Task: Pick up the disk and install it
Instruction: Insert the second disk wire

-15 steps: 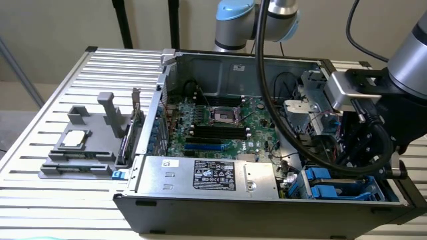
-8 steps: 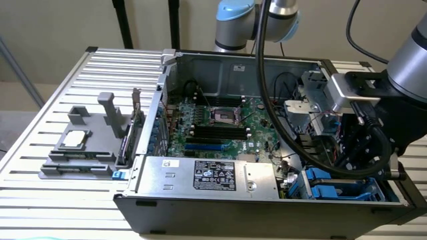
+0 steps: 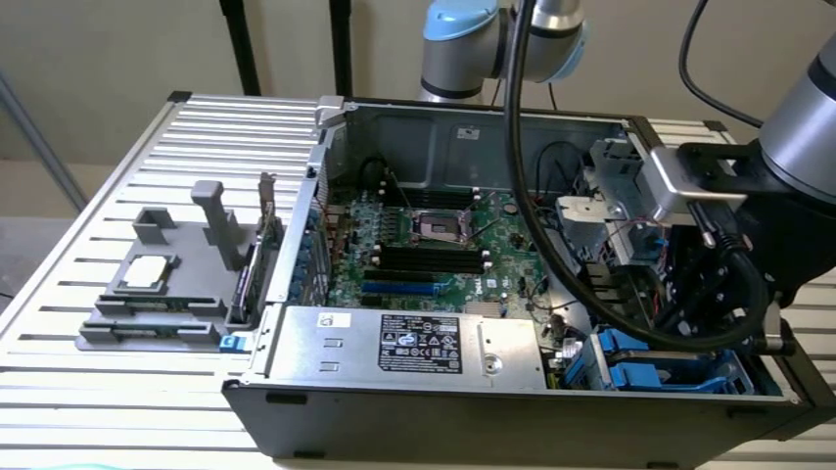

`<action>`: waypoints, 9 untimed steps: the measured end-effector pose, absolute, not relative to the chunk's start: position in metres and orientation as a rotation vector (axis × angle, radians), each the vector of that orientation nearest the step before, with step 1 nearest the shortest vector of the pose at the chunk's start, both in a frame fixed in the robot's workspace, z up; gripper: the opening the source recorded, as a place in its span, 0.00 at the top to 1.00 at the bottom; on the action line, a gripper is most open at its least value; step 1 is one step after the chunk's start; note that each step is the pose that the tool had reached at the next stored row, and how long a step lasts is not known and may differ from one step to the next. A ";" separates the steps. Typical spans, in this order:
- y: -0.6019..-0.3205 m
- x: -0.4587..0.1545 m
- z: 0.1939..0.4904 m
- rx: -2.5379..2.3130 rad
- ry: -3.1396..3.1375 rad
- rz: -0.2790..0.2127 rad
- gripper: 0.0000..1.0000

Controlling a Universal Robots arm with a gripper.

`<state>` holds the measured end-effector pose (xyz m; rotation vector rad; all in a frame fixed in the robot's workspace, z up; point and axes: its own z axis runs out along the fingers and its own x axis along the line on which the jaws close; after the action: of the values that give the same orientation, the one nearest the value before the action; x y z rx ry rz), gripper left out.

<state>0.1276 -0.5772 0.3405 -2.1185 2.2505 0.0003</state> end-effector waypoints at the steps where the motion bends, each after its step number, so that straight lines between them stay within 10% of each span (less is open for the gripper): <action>1: -0.577 0.128 0.340 -2.118 2.251 0.001 0.84; 9: -0.579 0.128 0.336 -2.119 2.251 0.000 0.84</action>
<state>0.1280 -0.5787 0.3364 -2.1189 2.2510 0.0005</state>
